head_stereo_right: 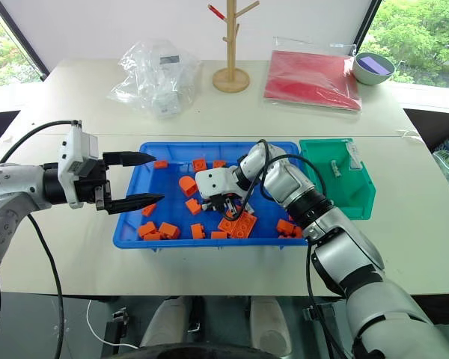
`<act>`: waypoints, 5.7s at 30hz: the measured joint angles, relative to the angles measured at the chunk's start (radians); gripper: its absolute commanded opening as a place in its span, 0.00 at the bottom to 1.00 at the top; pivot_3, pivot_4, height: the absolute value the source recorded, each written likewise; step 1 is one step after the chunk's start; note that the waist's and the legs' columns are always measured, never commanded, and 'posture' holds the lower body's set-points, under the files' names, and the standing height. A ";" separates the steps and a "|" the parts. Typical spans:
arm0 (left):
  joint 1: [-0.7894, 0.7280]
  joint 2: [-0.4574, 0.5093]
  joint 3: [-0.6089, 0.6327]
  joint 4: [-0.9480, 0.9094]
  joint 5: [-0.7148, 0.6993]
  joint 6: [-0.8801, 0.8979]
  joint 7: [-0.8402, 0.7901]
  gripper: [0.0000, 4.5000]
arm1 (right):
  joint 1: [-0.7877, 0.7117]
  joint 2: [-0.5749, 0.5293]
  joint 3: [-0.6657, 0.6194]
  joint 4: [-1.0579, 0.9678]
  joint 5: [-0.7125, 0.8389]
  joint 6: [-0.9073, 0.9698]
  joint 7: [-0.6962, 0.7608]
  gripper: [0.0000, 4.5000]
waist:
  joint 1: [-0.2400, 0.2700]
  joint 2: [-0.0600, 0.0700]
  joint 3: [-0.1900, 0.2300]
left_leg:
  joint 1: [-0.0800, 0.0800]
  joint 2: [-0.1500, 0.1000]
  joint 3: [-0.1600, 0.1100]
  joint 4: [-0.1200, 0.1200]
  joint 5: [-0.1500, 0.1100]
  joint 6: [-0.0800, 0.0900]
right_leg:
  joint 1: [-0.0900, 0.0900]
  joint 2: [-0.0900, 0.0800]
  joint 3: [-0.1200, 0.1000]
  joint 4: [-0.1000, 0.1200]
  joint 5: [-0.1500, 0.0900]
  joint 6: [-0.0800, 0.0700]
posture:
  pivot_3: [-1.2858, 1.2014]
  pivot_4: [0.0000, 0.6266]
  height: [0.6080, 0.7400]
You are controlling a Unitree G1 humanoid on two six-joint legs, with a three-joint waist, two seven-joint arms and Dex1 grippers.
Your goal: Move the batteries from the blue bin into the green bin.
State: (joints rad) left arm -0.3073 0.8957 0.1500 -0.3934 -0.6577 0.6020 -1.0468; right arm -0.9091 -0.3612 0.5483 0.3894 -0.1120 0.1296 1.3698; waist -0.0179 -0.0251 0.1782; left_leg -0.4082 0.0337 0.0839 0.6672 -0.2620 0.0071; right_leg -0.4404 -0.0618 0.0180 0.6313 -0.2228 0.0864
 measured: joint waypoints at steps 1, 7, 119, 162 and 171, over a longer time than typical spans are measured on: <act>0.003 0.000 0.000 0.001 0.000 0.000 -0.002 1.00 | 0.003 0.016 -0.017 -0.022 0.027 0.041 0.000 0.01 | -0.001 0.000 0.000 | 0.000 0.000 0.000 0.000 0.000 0.000 | 0.000 0.000 0.000 0.000 0.000 0.000 | 0.52 0.24 0.97; 0.064 -0.006 0.000 0.043 0.021 -0.033 -0.020 1.00 | -0.035 0.051 -0.218 -0.214 0.182 0.344 -0.113 0.01 | 0.003 0.000 0.000 | 0.000 0.000 -0.002 0.000 0.000 0.000 | -0.001 -0.001 -0.001 0.001 0.000 0.000 | 0.52 0.24 0.97; 0.054 -0.052 0.022 0.108 0.069 -0.094 0.017 1.00 | 0.329 -0.168 -0.288 -0.776 0.281 0.829 -0.598 0.99 | 0.002 -0.002 0.000 | -0.001 0.000 -0.002 -0.001 -0.001 0.002 | -0.001 -0.002 -0.001 -0.003 -0.001 -0.002 | 0.52 0.24 0.97; 0.056 -0.056 0.022 0.103 0.077 -0.104 0.005 1.00 | 0.234 -0.199 -0.323 -0.560 0.442 0.890 -0.525 0.01 | 0.004 -0.001 0.000 | -0.002 0.001 -0.003 -0.001 -0.001 0.002 | -0.002 -0.002 -0.001 -0.002 -0.001 -0.001 | 0.52 0.24 0.97; 0.057 -0.057 0.021 0.098 0.032 -0.083 -0.043 1.00 | 0.319 -0.528 -0.743 -0.593 0.529 1.016 -0.540 0.01 | 0.004 -0.002 0.000 | -0.003 0.000 -0.002 -0.002 -0.002 0.002 | 0.000 -0.003 -0.001 -0.009 -0.001 -0.002 | 0.52 0.24 0.97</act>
State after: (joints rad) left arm -0.2506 0.8384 0.1707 -0.2958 -0.6252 0.5187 -1.0897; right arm -0.5906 -0.8897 -0.1949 -0.2040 0.4171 1.1454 0.8298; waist -0.0138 -0.0270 0.1780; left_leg -0.4108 0.0339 0.0817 0.6650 -0.2636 0.0094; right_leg -0.4404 -0.0645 0.0172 0.6223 -0.2238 0.0847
